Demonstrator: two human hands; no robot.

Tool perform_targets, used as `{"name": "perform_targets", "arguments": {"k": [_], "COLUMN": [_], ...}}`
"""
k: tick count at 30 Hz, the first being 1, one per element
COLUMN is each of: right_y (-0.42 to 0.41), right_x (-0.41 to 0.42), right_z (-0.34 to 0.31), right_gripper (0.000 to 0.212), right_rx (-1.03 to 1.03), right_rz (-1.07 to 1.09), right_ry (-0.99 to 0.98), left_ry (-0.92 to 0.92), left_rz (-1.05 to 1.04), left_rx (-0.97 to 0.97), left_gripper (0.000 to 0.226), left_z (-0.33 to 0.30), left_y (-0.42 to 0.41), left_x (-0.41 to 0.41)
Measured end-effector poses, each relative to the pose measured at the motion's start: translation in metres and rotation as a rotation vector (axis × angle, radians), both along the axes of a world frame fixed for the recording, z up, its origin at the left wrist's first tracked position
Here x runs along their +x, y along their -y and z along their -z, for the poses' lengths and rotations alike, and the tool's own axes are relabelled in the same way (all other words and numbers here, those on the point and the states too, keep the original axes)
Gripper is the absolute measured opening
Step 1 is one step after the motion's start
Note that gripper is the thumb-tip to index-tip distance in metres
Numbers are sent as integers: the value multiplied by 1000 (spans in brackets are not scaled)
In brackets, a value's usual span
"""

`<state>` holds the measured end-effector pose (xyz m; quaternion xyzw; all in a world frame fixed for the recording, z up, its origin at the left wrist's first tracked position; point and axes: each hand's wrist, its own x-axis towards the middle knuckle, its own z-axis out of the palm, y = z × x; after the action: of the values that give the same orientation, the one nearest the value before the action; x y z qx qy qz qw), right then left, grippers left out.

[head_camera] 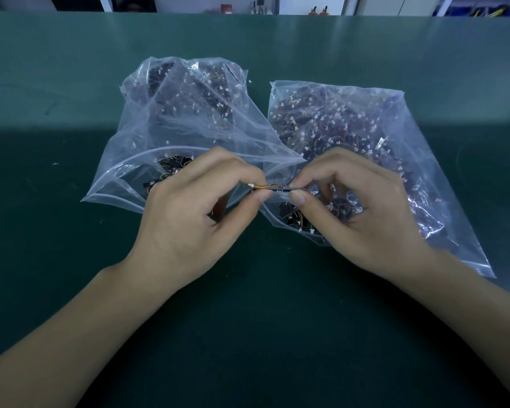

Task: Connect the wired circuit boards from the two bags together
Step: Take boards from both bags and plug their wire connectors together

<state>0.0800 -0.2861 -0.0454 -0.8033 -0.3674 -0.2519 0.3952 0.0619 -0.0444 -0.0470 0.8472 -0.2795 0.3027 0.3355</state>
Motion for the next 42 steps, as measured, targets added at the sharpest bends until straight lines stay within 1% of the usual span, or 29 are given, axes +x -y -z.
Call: {"name": "perform_targets", "arguments": {"k": [7,42], "right_y": [1,1], "right_x": [1,2], "right_z": [-2,2], "right_gripper": [2,4], "right_rx": [-23,-51], "right_rz": [-9,-18], "right_ry": [7,-36], "left_ry": [3,-31], "left_rz": [11,36], "left_rx": [17,62], "left_gripper": [10,11], "left_z": [-1,-1], "left_y": [-1,-1], "left_x": [0,-2]}}
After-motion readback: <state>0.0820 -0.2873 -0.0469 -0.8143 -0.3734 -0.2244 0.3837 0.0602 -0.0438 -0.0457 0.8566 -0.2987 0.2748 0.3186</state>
